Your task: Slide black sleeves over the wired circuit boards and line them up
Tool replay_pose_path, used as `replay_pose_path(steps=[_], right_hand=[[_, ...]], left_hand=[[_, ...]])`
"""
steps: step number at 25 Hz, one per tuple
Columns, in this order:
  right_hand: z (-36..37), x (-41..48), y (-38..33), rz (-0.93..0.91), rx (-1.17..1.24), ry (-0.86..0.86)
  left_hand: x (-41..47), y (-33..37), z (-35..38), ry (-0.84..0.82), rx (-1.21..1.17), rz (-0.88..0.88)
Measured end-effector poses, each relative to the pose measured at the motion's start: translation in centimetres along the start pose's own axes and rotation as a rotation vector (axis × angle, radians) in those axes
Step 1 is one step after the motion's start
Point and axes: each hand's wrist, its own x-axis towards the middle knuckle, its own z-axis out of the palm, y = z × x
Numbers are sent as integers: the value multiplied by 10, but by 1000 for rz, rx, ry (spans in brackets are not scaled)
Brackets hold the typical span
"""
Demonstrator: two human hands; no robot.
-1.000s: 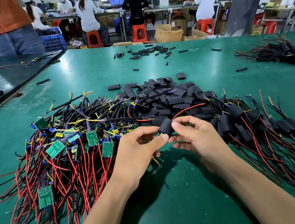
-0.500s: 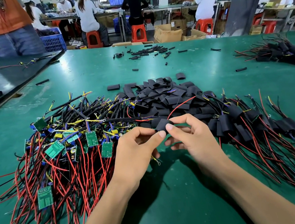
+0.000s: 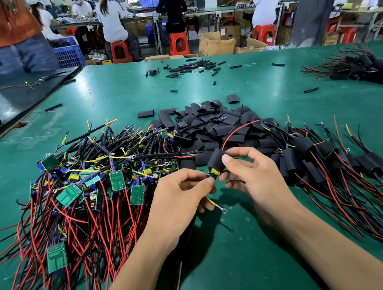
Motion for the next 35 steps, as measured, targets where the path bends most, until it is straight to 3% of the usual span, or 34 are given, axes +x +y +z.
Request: replay_pose_path(steps=[5, 13, 23, 30, 35], right_hand=[[4, 2, -2, 125, 60, 46], [2, 2, -1, 178, 75, 21], [-3, 2, -6, 289, 64, -73], [-2, 0, -4, 200, -11, -5], [0, -2, -5, 129, -25, 8]], left_hand=[[-2, -2, 2, 164, 297, 190], [-2, -10, 4, 232, 475, 416], [1, -13, 3, 197, 439, 343], [-3, -9, 6, 105, 419, 376], [0, -7, 4, 98, 275, 247]])
